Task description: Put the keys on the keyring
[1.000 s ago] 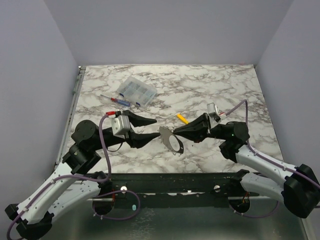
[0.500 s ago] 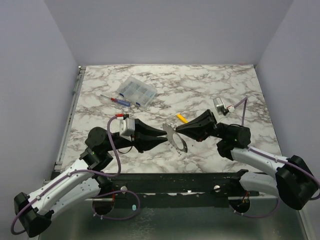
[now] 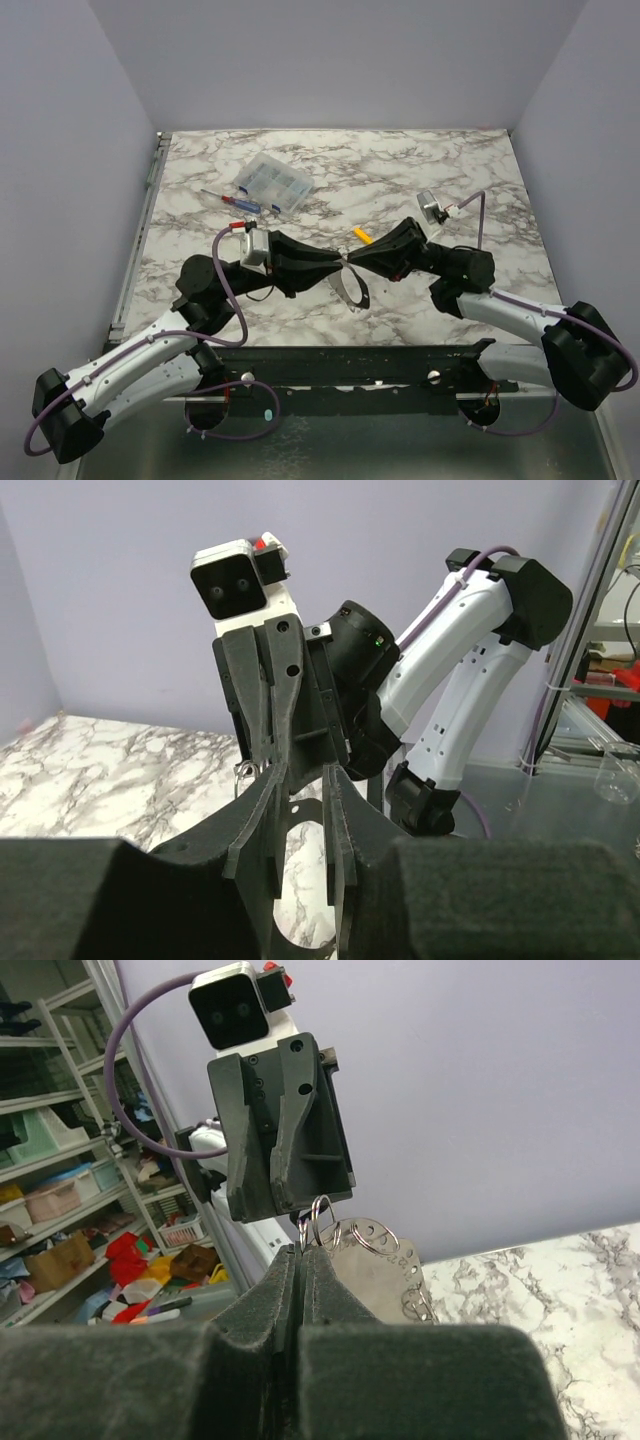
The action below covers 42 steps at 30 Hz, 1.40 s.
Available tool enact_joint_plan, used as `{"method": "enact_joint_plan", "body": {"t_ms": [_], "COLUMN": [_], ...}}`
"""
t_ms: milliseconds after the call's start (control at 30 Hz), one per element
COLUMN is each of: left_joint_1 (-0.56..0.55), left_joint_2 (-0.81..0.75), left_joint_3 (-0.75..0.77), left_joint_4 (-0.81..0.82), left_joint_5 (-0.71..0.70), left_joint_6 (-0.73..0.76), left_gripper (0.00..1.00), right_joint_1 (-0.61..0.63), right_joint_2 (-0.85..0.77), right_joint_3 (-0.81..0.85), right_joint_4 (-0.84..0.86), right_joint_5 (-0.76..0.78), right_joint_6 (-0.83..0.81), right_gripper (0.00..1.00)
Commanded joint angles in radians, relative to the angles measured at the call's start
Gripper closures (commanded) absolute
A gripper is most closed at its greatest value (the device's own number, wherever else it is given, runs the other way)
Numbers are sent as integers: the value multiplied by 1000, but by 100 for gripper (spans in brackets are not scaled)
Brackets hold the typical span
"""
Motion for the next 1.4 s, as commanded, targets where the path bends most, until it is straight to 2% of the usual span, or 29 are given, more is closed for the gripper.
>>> {"method": "enact_joint_plan", "body": {"t_ms": [0, 233, 533, 767, 1000, 1367], "left_joint_1": [-7, -8, -8, -7, -7, -13], "left_joint_2": [26, 31, 51, 51, 71, 111], "left_joint_3": [-14, -29, -38, -46, -48, -31], "left_joint_4": [52, 54, 54, 53, 54, 60], "left_joint_5": [-42, -76, -111, -128, -119, -91], "left_joint_6": [-12, -4, -13, -18, -34, -33], "left_gripper": [74, 74, 63, 62, 65, 80], "right_joint_1": [6, 6, 6, 6, 6, 7], "right_joint_2": [12, 15, 1, -4, -9, 23], "right_joint_3": [18, 18, 20, 19, 24, 20], "right_joint_4": [218, 250, 250, 250, 241, 232], "right_joint_5": [2, -7, -19, -18, -23, -23], "right_joint_6": [35, 48, 43, 40, 31, 10], "right_gripper": [99, 99, 99, 99, 99, 99]}}
